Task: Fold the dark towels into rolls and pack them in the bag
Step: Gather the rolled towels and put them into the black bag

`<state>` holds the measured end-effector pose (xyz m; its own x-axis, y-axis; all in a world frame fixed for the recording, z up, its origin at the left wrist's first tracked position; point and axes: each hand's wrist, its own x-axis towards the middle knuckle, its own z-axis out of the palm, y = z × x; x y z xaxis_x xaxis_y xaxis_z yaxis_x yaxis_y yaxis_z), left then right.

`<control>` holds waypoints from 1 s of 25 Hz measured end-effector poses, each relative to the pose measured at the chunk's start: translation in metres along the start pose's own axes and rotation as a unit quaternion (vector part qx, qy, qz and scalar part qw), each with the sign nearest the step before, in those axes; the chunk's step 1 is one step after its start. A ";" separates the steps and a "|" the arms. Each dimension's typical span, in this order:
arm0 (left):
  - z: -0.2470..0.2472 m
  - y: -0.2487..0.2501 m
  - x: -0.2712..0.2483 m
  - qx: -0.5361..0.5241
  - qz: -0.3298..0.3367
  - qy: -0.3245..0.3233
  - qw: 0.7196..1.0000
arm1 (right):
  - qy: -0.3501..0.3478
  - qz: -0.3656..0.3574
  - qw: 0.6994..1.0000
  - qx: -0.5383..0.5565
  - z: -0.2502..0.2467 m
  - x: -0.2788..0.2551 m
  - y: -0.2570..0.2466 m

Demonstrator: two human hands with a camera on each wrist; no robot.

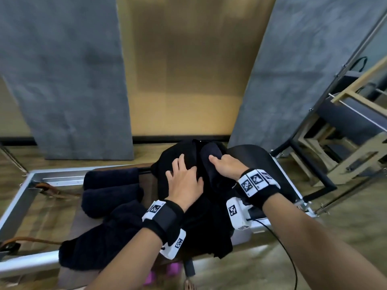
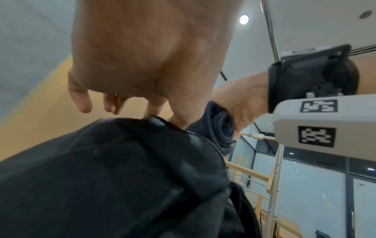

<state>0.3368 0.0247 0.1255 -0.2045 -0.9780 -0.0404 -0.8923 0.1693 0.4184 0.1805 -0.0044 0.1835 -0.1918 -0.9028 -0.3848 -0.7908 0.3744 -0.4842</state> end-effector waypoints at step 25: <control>-0.010 0.001 -0.013 -0.175 -0.042 0.109 0.978 | -0.054 0.091 0.994 0.034 0.026 0.041 0.010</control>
<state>0.3427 0.0359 0.1359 -0.0106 -0.9958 0.0905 -0.7021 0.0719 0.7084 0.1799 -0.0320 0.1423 -0.2615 -0.7930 -0.5503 -0.7077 0.5452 -0.4493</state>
